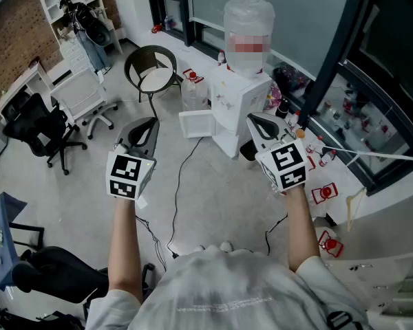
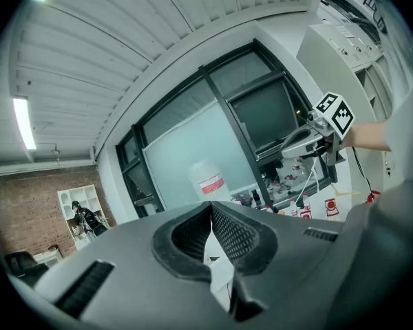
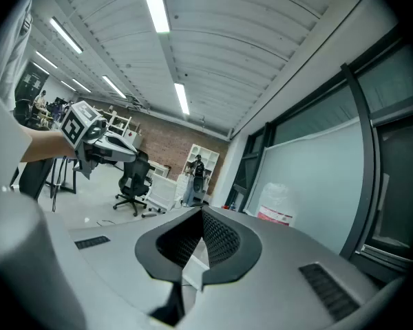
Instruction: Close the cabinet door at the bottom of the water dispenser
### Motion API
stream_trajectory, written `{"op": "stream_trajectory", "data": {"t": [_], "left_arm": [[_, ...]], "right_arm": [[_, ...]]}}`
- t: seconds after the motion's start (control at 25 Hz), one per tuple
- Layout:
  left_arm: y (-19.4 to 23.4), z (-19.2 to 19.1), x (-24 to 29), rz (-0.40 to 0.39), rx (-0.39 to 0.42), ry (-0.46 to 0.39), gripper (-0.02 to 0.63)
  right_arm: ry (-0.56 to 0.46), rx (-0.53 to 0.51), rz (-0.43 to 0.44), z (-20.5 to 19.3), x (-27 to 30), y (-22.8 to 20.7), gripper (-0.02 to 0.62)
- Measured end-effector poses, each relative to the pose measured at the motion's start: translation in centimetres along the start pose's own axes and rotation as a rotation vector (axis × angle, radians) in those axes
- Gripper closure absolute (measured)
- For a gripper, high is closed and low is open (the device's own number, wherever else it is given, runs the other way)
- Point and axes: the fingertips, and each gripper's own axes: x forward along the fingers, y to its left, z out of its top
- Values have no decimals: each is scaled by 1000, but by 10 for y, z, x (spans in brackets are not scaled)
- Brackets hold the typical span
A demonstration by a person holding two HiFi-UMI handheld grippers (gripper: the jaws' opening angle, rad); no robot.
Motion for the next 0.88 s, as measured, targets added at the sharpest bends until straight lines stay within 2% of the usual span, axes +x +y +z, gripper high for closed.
{"op": "stream_trajectory", "data": {"t": [0.2,0.36,0.56,0.88], "left_arm": [[-12,4,15,-5,0,10,586],[-19,3,29,-1,-4,24,586],[-27,-10,43,2,-42,46,586],[3,-38,78,30,-66,66,586]], "right_arm": [[3,4,11,-13,0,-15,568],[-45,63,11,-19,0,-33,568],[-51,87,22,-39,11,-50,568],[-78,78,41,-47,61,-62,568]]}}
